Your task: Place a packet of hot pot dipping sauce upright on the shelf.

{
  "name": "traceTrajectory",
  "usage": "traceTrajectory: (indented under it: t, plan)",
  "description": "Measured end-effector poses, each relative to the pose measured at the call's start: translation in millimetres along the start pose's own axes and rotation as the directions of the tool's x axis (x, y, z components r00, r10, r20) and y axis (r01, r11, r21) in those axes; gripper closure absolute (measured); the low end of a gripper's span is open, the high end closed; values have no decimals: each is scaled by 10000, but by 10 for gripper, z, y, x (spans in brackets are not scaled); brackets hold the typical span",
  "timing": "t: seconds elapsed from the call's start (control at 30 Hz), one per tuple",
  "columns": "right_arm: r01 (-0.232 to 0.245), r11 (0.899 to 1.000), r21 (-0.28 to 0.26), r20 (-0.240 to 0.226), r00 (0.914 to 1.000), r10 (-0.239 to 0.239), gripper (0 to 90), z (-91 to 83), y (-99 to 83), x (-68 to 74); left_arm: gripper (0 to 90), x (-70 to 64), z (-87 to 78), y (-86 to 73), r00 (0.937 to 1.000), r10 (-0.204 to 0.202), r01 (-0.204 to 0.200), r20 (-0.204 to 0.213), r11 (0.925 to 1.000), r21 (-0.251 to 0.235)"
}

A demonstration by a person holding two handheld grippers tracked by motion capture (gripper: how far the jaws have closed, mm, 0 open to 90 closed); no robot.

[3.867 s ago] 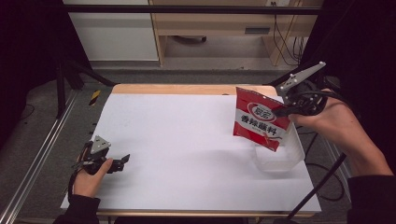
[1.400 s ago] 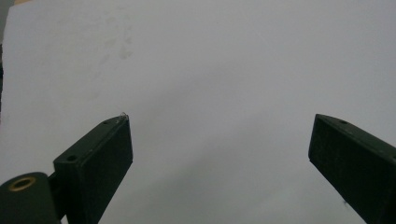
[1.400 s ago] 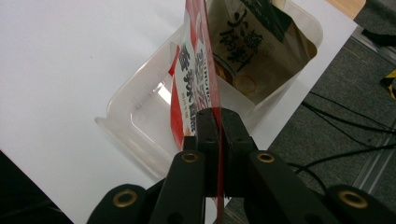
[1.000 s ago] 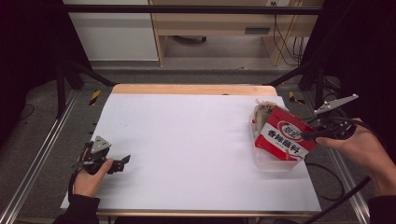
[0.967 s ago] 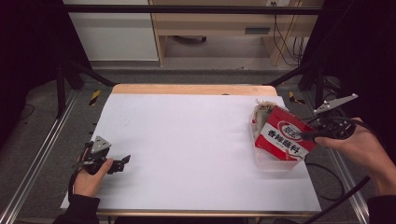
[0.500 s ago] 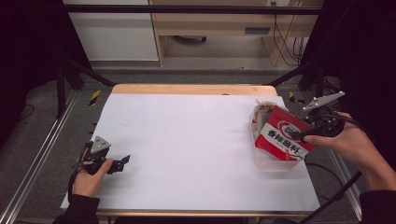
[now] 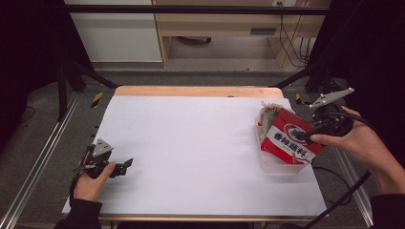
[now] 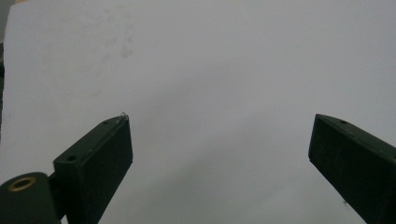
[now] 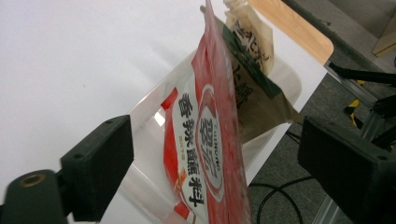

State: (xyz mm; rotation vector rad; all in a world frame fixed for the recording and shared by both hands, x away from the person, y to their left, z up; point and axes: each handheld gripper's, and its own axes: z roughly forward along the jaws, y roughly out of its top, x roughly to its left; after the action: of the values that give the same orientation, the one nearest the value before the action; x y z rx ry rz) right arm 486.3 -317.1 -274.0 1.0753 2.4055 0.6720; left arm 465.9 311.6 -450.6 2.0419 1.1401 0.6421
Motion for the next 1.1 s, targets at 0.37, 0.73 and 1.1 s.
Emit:
traceTrajectory:
  t: [0.37, 0.73, 1.1]
  plan:
    - [297, 9993, -241, 248, 9993, -291, 104, -48, 369, 134, 62, 3, -1, -3, 10000, 11, -11, -11, 10000, 7]
    - [174, 9956, -916, 1016, 9948, -80, 121, -30, 736, 439, 62, -15, -1, 2, 9999, 120, -120, 25, 9999, 19]
    - [-191, 9846, -1740, 1597, 9860, 474, 126, 41, 1020, 703, 62, -23, 4, 7, 9997, 217, -217, 107, 9998, 23]
